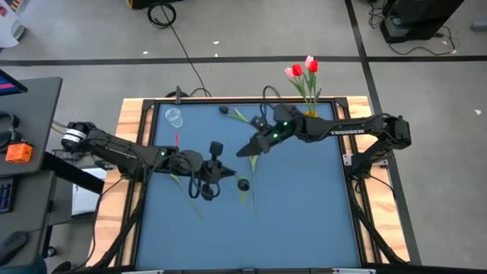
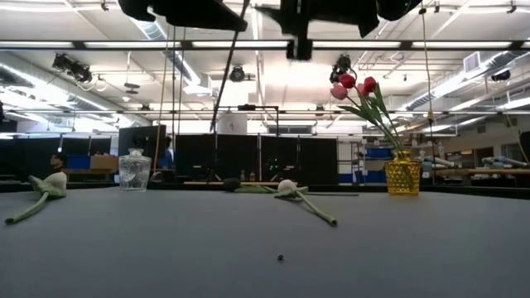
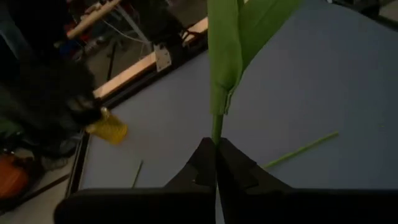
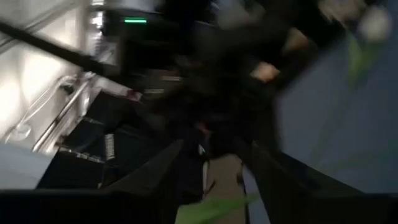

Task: Sort flowers into vase by color
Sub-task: Put the bottom black flower into the transparent vase

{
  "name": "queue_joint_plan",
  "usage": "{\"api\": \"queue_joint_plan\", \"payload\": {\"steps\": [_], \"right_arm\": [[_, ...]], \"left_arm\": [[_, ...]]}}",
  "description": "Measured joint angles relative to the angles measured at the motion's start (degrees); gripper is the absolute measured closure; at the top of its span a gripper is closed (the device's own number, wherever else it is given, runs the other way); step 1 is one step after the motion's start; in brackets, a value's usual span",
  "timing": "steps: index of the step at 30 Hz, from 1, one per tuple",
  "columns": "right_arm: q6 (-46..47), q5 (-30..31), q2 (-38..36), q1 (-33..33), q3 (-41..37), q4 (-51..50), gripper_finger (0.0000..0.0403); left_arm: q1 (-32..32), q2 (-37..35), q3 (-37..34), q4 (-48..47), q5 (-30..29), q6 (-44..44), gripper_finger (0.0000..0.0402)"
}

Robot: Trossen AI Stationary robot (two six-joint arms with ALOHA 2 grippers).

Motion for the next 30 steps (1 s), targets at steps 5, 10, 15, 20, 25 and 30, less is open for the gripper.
{"api": "queue_joint_plan", "payload": {"steps": [5,10,15,20,25,30], "right_arm": [[-8.55,5.72,-3.23,-2.32,0.02,2.91,0.0195],[-14.92,11.42,-6.18,-4.61,0.02,0.83,0.0205],[-18.06,13.90,-8.64,-5.77,0.02,-0.94,0.0213],[-17.02,13.32,-8.94,-6.10,0.02,-3.36,0.0216],[-18.56,13.36,-7.91,-5.81,0.02,-6.28,0.0216],[-19.02,12.51,-6.58,-5.50,0.09,-5.98,0.0216]], "left_arm": [[0.77,-0.55,-0.04,0.31,4.52,-2.39,0.0399],[3.79,-2.78,-0.75,2.11,9.10,-8.28,0.0400],[8.85,-8.82,-6.88,8.24,9.96,-15.82,0.0401],[15.99,-17.14,-13.99,10.53,6.04,-22.66,0.0401],[25.24,-23.65,-18.01,10.59,-1.10,-27.96,0.0401],[36.15,-26.02,-18.20,9.26,-1.74,-30.35,0.0401]]}}
